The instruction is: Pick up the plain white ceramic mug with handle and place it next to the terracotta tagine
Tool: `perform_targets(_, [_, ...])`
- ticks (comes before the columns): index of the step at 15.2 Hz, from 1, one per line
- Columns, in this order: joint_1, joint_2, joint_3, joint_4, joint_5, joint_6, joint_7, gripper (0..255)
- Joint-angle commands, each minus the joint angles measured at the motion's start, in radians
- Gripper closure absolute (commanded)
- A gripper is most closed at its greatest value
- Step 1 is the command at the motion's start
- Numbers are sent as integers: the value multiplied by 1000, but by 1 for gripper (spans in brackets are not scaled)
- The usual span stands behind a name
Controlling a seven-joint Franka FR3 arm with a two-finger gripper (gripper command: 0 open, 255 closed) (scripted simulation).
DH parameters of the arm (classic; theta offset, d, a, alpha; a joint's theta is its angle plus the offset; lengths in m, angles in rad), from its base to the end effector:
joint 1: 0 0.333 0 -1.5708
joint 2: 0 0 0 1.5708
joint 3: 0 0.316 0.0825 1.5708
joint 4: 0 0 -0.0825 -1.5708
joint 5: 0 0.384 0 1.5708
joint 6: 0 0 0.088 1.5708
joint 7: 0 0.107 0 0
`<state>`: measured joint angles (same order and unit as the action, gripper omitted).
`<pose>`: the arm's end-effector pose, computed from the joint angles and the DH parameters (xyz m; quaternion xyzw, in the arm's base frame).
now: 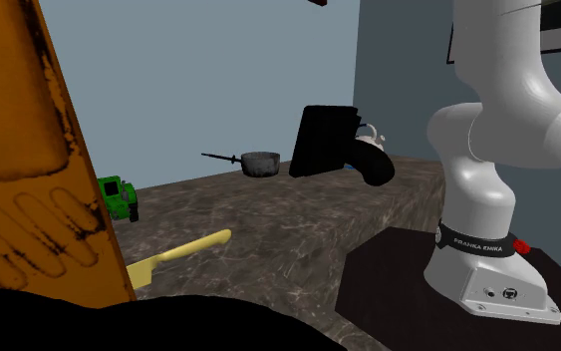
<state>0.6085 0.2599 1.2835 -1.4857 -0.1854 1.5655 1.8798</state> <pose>-0.0908 0.5776 0.6096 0.9995 0.0004 -0.0310 0.0076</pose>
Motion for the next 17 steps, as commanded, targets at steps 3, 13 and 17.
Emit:
perform_targets(3, [-39, -22, 12, -73, 20, 62, -14, 255])
perform_targets(13, [-84, -41, 22, -224, 35, 202, -28, 255])
perform_targets(17, [-86, -36, 17, -276, 29, 254, -25, 255])
